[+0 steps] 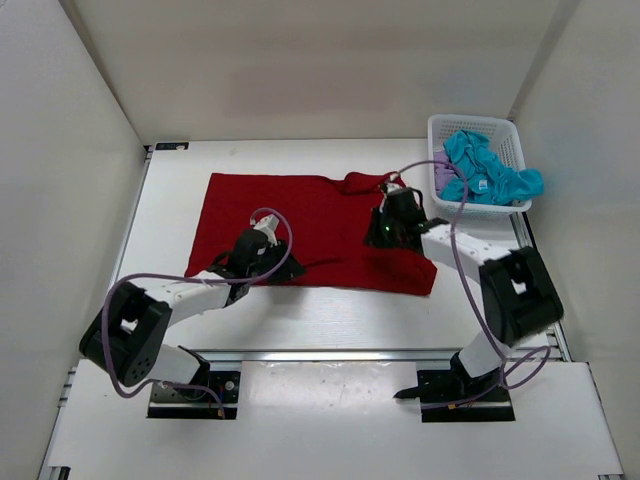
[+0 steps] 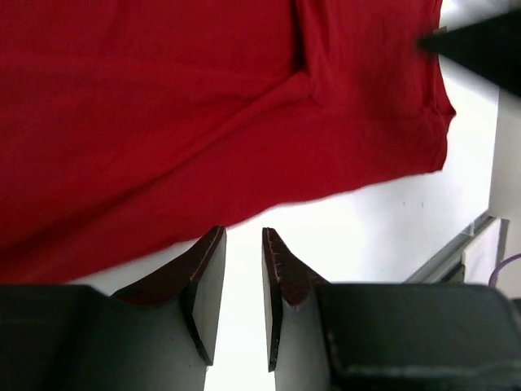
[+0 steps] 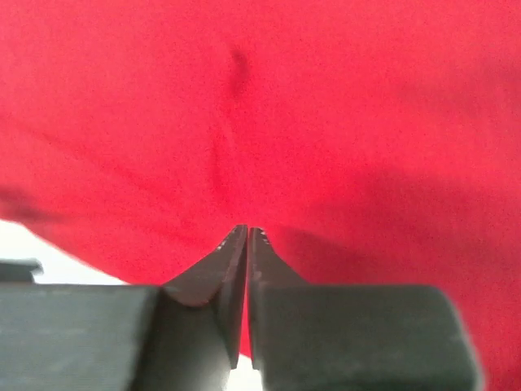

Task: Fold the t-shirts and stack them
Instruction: Fold the flattened tshirt in 1/3 of the way

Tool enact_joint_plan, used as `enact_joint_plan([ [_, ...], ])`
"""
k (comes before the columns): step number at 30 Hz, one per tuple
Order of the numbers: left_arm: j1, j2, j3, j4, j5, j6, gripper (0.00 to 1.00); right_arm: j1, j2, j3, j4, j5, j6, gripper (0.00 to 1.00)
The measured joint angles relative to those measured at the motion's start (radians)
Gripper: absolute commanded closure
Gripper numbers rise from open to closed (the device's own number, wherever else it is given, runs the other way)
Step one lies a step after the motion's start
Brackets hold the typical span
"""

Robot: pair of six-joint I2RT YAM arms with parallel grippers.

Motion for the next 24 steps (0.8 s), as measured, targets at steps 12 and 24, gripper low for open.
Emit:
enact_joint_plan([
  [12, 0.039, 0.193, 0.064, -0.014, -0.026, 0.027, 0.69, -0.002, -0.2, -0.401, 0.096, -0.018, 0.041, 1.0],
  [24, 0.037, -0.062, -0.157, -0.043, 0.011, -0.061, 0.62, -0.012, -0.353, -0.428, -0.075, -0.064, 0.032, 0.73],
])
